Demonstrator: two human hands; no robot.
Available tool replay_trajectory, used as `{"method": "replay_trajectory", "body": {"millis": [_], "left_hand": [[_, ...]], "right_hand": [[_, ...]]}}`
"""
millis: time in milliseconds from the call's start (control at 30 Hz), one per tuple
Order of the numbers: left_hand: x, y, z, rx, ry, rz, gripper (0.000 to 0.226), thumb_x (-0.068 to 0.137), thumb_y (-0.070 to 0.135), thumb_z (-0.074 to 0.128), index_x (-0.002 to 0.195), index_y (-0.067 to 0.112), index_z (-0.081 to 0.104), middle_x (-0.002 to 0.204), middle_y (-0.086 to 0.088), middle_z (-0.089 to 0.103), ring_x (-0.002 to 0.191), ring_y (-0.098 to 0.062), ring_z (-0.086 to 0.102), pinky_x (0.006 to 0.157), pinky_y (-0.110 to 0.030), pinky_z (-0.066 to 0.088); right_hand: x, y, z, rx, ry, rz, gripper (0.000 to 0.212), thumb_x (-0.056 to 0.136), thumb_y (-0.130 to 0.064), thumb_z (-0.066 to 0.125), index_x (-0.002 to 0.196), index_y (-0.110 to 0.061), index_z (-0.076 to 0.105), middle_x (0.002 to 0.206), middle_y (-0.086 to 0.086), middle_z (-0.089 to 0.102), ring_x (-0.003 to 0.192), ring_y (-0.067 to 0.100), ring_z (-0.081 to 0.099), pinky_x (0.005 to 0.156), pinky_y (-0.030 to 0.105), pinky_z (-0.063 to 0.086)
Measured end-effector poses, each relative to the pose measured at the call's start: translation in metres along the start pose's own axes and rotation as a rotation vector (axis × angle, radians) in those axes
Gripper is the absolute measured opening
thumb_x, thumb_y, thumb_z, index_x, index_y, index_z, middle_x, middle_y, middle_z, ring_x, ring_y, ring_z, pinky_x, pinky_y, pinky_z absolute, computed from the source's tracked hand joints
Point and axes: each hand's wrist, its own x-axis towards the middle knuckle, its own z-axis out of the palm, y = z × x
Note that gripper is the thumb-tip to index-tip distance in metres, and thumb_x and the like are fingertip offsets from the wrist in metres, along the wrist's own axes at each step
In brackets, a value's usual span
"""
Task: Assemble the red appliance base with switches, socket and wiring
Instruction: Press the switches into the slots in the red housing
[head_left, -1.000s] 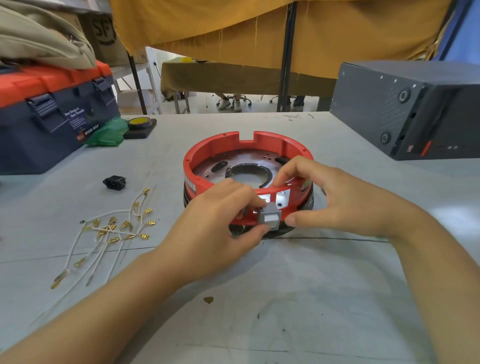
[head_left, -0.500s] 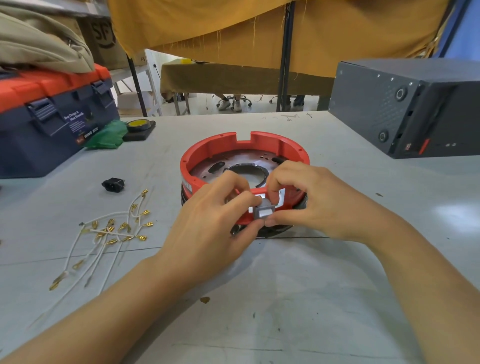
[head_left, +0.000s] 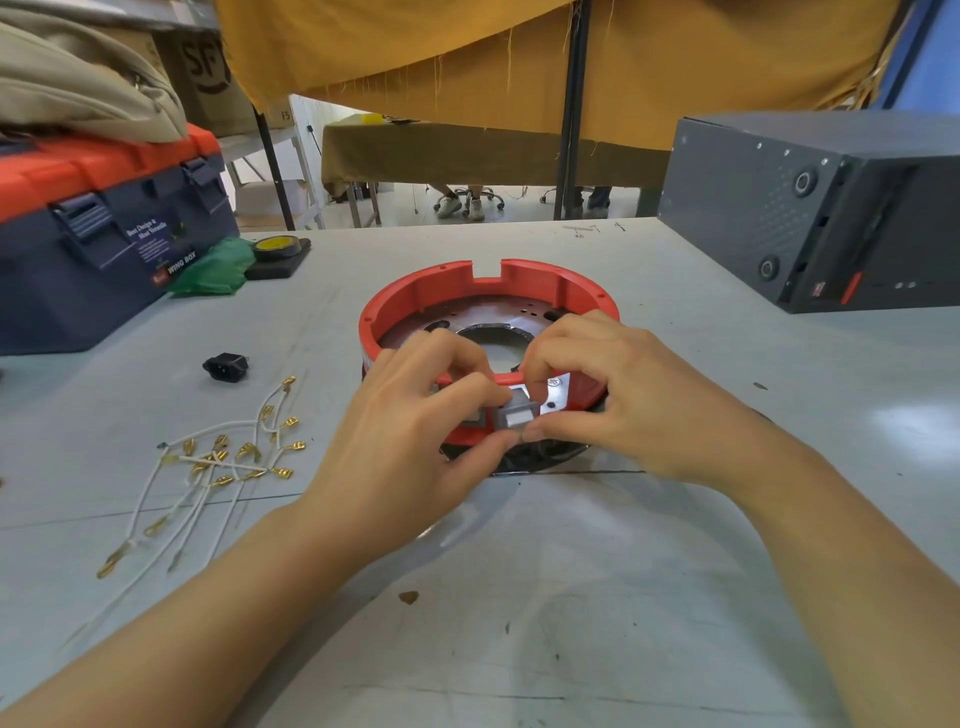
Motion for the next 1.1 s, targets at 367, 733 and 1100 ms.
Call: {"method": "replay_trajectory", "body": {"millis": [367, 733, 1100], "left_hand": [[0.0004, -0.0015, 0.0026, -0.021, -0.018, -0.030, 0.031, 0.082, 0.037, 0.058, 0.094, 0.011, 0.071, 0.100, -0.005, 0.062, 0.087, -0.023, 0.058, 0.072, -0.044, 0.048], [0.0018, 0.0007, 0.0026, -0.065, -0.041, -0.132, 0.025, 0.077, 0.027, 0.066, 0.095, 0.009, 0.069, 0.104, -0.004, 0.067, 0.096, -0.023, 0.063, 0.079, -0.042, 0.052], [0.0042, -0.0070, 0.0036, -0.031, -0.062, -0.170, 0.040, 0.077, 0.036, 0.065, 0.106, 0.009, 0.070, 0.101, -0.004, 0.069, 0.094, -0.024, 0.061, 0.081, -0.041, 0.049]], "right_hand": [[-0.0005, 0.0011, -0.0002, 0.029, 0.023, 0.004, 0.016, 0.078, -0.032, 0.074, 0.079, -0.028, 0.059, 0.097, -0.010, 0.058, 0.096, 0.015, 0.051, 0.084, 0.039, 0.045], [0.0021, -0.0005, 0.0048, 0.003, 0.067, 0.053, 0.011, 0.081, -0.024, 0.072, 0.083, -0.022, 0.061, 0.095, -0.010, 0.058, 0.086, 0.000, 0.050, 0.075, 0.018, 0.037], [0.0036, 0.0036, 0.0069, -0.057, 0.076, 0.081, 0.032, 0.081, -0.033, 0.071, 0.110, -0.027, 0.060, 0.105, -0.013, 0.056, 0.099, 0.006, 0.053, 0.085, 0.019, 0.043]]}}
